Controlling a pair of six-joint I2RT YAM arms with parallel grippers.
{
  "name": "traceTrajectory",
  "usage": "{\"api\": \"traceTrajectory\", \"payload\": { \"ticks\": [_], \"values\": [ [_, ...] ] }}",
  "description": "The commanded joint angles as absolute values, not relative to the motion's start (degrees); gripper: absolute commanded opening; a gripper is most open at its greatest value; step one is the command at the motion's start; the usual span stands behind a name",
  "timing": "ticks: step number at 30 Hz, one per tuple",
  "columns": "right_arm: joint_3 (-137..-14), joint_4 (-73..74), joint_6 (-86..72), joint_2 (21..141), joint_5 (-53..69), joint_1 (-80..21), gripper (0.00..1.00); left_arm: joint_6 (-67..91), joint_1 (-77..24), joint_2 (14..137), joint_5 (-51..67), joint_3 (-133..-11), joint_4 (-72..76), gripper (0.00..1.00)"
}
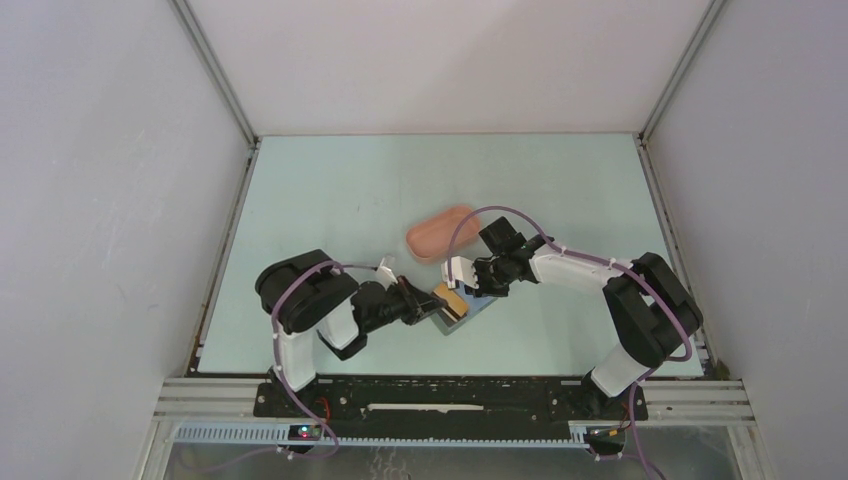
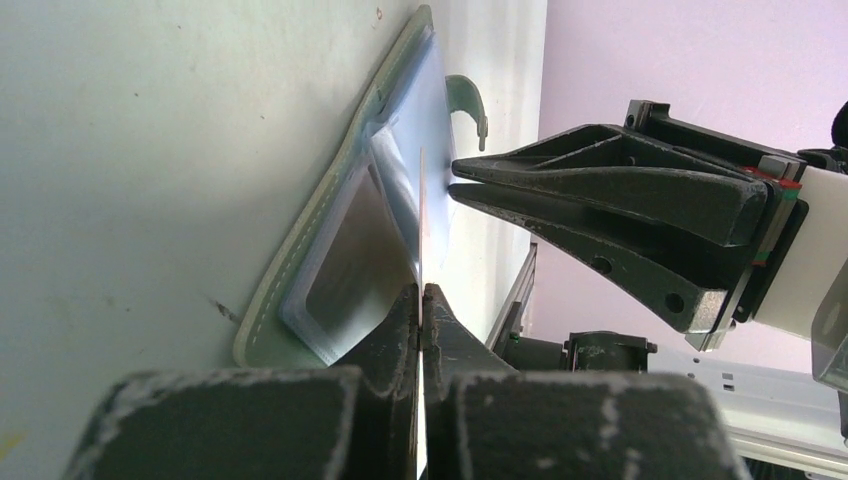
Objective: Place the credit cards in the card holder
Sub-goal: Insert the credit card into the card holder.
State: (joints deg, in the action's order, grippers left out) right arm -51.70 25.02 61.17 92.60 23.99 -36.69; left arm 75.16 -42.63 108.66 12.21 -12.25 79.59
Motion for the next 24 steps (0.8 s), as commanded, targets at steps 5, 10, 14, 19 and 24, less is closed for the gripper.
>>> {"api": "traceTrajectory", "payload": {
  "ticks": [5,10,14,19,24],
  "values": [
    [-52.47,26.09,61.42,93.35,23.03,-37.34,0.22,76.49,-43.07,110.46,10.86,-14.06,83.29,0.0],
    [-52.47,25.98,61.19,93.22,23.03,-37.4,0.22,77.42,-43.45,111.09,9.94,-13.09,83.58,0.0],
    [-52.47,25.92,61.19,93.04,23.03,-37.61,0.22,78.69,-44.14,112.56,9.6,-13.5,83.6,0.0],
    [-52.47,25.84,61.16,92.82,22.94,-37.7,0.23,80.29,-44.95,113.95,9.13,-13.29,83.64,0.0],
    [-52.47,25.84,61.08,92.5,22.94,-37.88,0.23,81.23,-45.05,114.72,9.08,-13.37,83.52,0.0]
  ]
}}
